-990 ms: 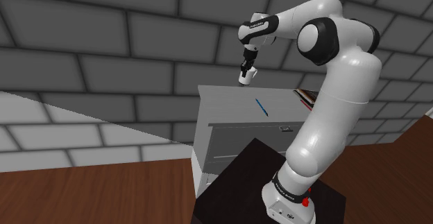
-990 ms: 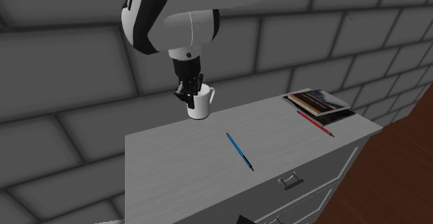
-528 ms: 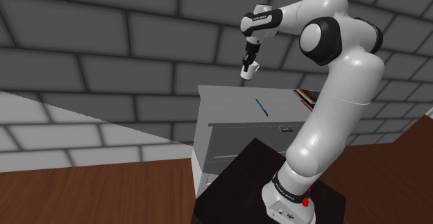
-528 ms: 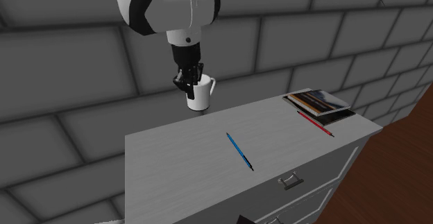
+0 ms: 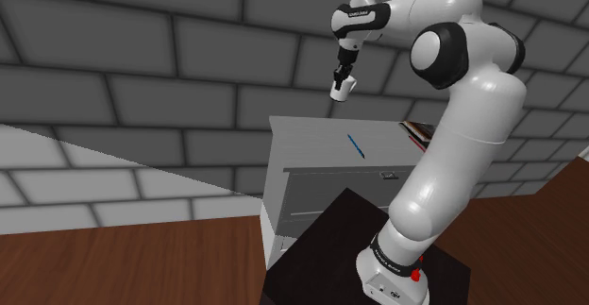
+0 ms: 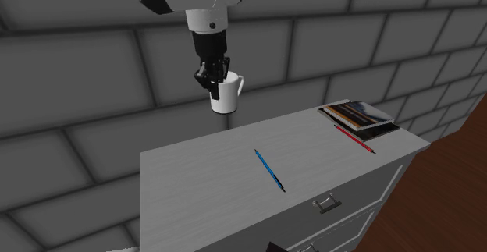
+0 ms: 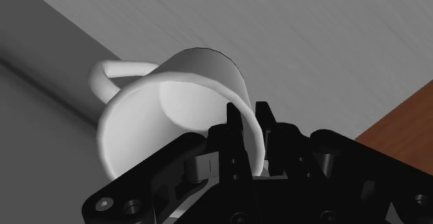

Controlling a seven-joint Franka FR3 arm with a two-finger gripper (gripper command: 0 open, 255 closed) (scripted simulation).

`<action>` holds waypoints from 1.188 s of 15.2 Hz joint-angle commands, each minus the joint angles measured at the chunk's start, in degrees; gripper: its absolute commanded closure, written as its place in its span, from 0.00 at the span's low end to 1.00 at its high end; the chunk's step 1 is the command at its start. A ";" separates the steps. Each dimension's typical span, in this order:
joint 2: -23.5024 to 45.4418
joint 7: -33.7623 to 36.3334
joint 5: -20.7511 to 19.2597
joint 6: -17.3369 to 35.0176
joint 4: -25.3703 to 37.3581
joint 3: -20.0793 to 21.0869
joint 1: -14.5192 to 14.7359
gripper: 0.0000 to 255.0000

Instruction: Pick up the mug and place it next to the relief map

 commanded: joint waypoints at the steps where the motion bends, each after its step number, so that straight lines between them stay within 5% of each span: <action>1: -0.95 -1.69 -0.24 -0.03 -0.80 -0.81 -0.93 1.00; 18: -1.34 -24.38 1.56 1.14 -1.85 -10.95 -13.02 1.00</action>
